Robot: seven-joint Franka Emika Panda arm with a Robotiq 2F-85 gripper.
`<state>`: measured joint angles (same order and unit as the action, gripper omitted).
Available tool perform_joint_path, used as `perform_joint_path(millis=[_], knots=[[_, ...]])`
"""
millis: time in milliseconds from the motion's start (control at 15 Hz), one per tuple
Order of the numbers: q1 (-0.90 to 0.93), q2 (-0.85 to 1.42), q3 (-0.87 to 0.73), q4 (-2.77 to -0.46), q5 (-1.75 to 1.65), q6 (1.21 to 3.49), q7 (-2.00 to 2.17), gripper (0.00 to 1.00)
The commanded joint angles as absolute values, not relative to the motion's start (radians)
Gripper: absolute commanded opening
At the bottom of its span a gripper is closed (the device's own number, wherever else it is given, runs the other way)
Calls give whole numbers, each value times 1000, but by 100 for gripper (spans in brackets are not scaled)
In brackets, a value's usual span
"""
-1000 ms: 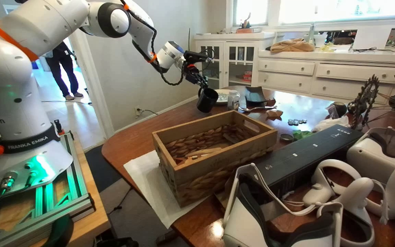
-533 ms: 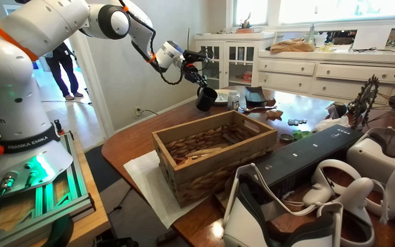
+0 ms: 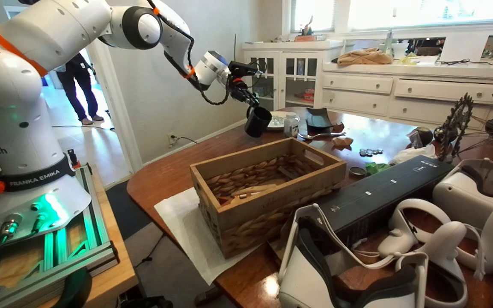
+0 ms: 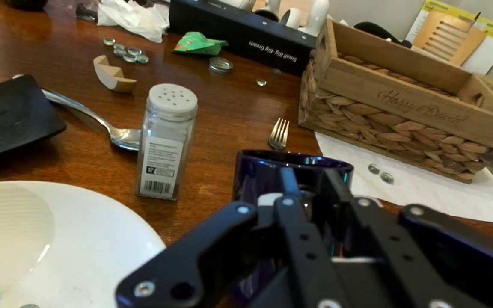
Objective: Remove the container from the black cup and move the black cup forward
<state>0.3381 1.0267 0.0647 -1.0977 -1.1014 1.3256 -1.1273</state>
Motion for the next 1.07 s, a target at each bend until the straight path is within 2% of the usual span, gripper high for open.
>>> perform_joint_path(millis=[0,1000], knots=[[368,1059,19,-1071,-1171,1256,-1136,5],[379,1168,7,-997,-1269,1247,-1130,5]])
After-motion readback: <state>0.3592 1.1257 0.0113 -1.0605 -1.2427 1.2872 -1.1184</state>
